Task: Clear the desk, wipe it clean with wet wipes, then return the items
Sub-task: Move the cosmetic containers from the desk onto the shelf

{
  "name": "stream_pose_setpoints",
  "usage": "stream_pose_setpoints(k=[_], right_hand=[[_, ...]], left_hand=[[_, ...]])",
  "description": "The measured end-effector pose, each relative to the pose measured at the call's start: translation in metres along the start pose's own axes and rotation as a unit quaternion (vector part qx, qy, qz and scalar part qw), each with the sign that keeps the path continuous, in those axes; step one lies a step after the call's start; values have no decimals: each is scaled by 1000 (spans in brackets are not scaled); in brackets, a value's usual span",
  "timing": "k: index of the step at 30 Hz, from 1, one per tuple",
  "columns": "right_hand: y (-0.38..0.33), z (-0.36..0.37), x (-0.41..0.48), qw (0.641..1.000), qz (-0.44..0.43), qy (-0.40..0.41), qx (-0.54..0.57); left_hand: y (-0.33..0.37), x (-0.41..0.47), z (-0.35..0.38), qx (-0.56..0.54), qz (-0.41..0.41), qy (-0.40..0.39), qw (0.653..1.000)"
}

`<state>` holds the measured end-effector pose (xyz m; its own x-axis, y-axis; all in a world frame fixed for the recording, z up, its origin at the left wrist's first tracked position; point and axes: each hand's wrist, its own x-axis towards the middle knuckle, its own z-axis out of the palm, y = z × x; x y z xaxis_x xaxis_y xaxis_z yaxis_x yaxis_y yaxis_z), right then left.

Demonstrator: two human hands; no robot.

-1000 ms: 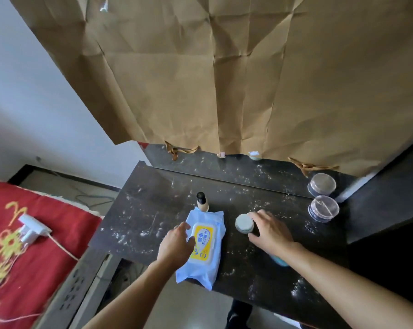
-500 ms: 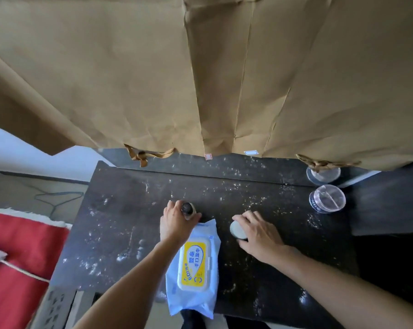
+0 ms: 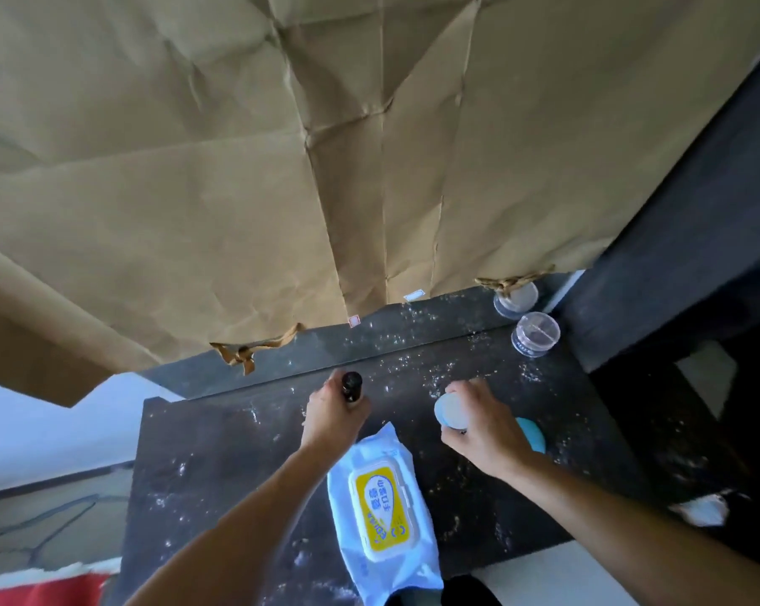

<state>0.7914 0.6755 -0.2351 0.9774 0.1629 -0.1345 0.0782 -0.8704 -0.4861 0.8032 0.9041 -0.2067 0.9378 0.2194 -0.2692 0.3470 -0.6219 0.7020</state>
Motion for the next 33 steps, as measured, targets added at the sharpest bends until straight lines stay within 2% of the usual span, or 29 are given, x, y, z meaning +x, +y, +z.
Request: stream_pose_setpoints(k=[6, 10, 14, 20, 27, 33], right_hand=[[23, -41, -55, 994, 77, 78, 21], [58, -73, -97, 983, 146, 106, 28], [107, -100, -138, 970, 207, 125, 13], [199, -141, -186, 959, 246, 139, 31], [294, -194, -198, 965, 216, 147, -34], [330, -222, -135, 980, 135, 136, -53]], left_hand=[[60, -23, 17, -2, 91, -74, 993], [102, -42, 49, 4, 122, -89, 989], [140, -71, 87, 4, 174, -119, 977], [194, -115, 161, 14, 193, -134, 972], [231, -158, 246, 8, 152, -173, 973], [234, -160, 276, 13, 118, -166, 979]])
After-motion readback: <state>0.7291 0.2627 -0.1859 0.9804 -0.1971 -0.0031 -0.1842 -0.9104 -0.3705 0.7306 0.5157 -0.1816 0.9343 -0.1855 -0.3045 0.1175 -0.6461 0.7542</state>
